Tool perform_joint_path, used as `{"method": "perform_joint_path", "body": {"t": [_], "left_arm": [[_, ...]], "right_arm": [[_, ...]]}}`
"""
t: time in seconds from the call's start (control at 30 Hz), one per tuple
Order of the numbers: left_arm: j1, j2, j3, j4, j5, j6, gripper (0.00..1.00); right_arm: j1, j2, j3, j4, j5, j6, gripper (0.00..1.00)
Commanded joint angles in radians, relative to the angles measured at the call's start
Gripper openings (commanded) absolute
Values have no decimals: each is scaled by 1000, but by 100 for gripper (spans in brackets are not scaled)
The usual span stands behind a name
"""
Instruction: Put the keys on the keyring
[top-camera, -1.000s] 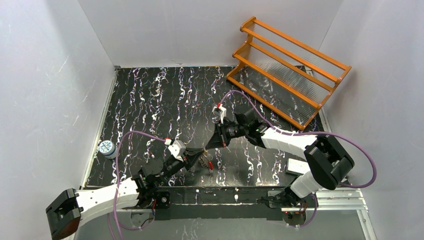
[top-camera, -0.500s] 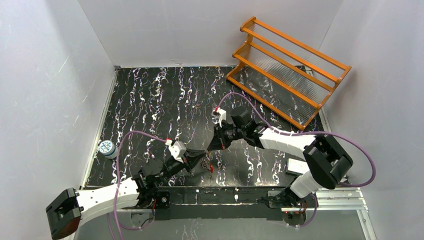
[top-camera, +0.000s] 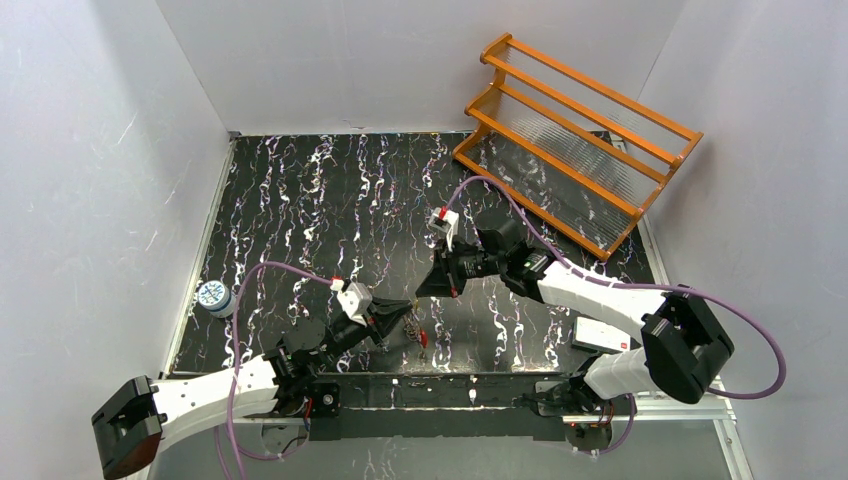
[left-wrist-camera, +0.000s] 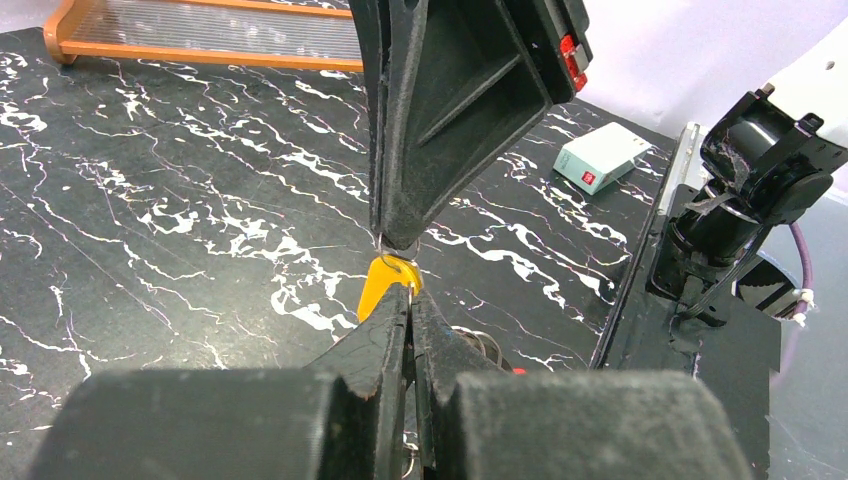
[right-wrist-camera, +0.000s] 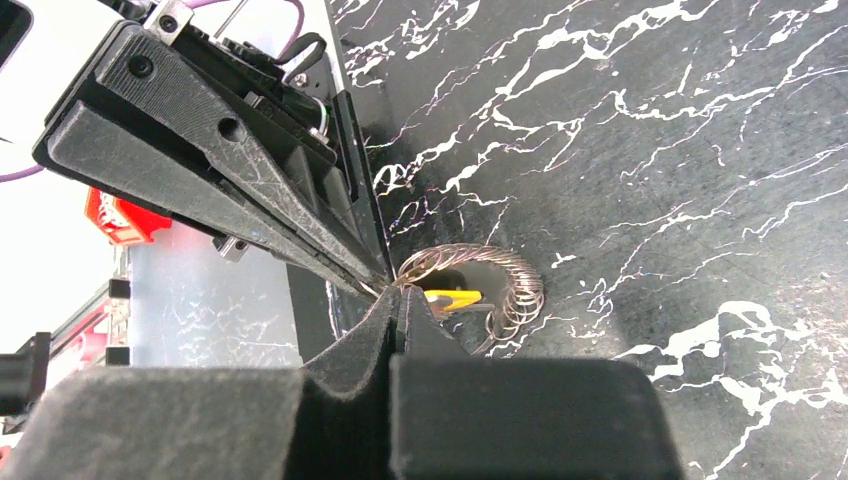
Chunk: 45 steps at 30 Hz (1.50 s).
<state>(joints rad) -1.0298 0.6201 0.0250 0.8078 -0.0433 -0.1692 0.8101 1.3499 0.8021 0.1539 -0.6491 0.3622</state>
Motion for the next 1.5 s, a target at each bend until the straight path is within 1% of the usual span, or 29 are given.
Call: {"method": "perform_joint_path", "body": {"t": [0.0,0.13,0.6,1.03,1.1,1.23,1.47], "left_arm": [[-3,-7,-8,46,3,-3,0],[-3,-4,-10,50,0,-4,0],[-3,-7,-14,54,-4,-7,0],[-3,-2,-12,57,-7,-7,0],[-3,-3,-14,57,-10,-7,0],[-3,-1,-16,57,-13,-11,0],[-3,6,-15,57,-22,-21,0]], "right_arm": [[1,-2,16,37,-61,-24,1],[2,14,23,43,-89,-30,1],[14,35,29,21,-107,-45,1],[26,23,11,9,-124,-61,1],[27,10,11,-3,-102,-66,1],[27,-33,8,-48,-8,-78,1],[26,-93,-27,-82,43,-88,1]]}}
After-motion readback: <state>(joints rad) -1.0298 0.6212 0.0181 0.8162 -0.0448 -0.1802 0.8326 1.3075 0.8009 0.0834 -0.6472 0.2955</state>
